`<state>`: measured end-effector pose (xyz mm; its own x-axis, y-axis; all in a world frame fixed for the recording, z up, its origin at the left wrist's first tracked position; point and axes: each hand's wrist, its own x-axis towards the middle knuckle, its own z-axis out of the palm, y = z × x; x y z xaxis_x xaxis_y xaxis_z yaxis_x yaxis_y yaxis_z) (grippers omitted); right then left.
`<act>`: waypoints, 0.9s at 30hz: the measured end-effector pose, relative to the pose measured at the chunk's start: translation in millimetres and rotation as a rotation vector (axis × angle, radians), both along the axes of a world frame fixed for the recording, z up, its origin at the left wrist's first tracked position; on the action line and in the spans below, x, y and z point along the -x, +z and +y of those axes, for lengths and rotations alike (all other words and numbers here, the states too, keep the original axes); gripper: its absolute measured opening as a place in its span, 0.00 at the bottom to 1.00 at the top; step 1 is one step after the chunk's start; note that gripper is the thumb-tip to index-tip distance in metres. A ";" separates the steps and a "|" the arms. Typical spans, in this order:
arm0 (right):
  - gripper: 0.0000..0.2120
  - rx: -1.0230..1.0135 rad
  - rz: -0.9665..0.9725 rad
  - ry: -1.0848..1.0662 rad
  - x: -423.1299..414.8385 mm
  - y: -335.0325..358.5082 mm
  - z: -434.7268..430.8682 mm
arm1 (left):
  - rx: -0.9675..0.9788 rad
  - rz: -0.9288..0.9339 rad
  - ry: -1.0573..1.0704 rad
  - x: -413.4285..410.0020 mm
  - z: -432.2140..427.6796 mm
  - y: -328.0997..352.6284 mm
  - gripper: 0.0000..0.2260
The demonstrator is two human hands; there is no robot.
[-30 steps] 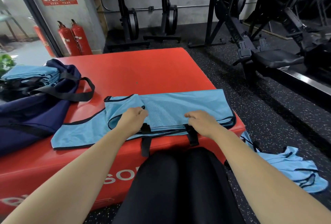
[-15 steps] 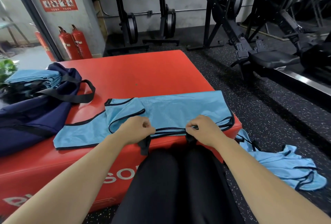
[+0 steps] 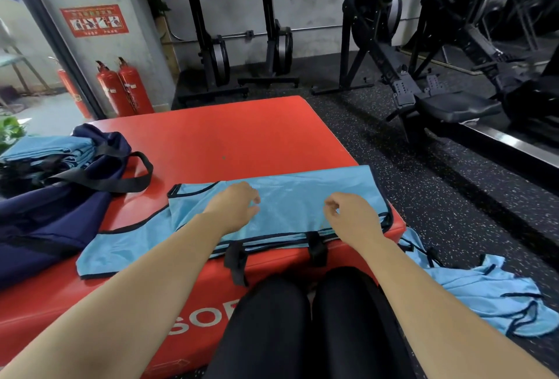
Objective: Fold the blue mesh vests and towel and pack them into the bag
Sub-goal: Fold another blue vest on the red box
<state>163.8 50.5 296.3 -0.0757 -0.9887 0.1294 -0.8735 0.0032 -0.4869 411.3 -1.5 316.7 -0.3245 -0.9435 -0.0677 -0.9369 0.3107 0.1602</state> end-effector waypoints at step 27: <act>0.40 -0.390 0.439 0.161 14.6 -38.3 -39.2 | -0.055 -0.254 0.013 -12.0 19.7 -55.7 0.43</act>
<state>149.2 11.2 258.0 0.0576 -0.9641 -0.2591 -0.9967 -0.0406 -0.0705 423.3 18.2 261.0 -0.2779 -0.9402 -0.1970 -0.9533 0.2952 -0.0639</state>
